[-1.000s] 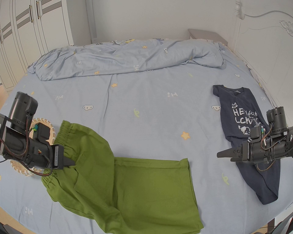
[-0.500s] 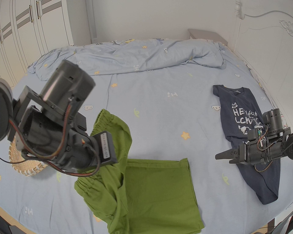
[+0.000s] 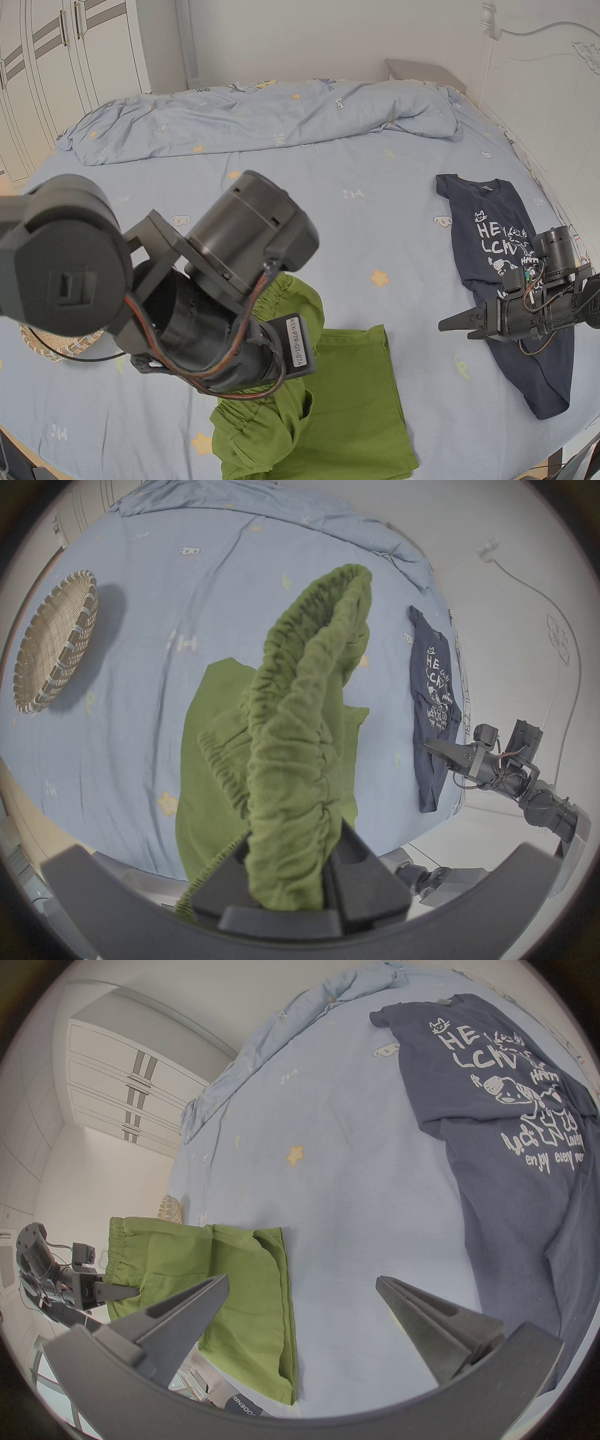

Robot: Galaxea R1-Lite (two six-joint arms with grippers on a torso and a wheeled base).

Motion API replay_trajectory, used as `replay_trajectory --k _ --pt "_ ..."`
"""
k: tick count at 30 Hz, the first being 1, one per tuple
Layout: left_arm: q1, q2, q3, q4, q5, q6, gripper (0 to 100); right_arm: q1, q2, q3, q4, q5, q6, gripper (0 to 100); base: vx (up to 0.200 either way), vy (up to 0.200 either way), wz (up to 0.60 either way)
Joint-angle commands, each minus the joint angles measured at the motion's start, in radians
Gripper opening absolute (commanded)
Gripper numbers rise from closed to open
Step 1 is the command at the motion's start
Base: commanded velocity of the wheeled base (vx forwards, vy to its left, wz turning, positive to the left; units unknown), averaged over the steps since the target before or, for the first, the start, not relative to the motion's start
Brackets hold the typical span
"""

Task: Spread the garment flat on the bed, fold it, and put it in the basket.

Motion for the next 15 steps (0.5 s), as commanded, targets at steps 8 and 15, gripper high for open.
replay_trajectory --k 8,15 --pt "-0.053 0.088 -0.051 -0.035 0.005 -0.042 100 0.004 0.024 0.002 -0.001 -0.015 0.000 100 0.000 0.000 0.00" --pt "-0.105 0.154 -0.134 -0.043 0.009 -0.074 100 0.005 0.024 0.006 -0.005 -0.027 0.000 100 0.000 0.000 0.00"
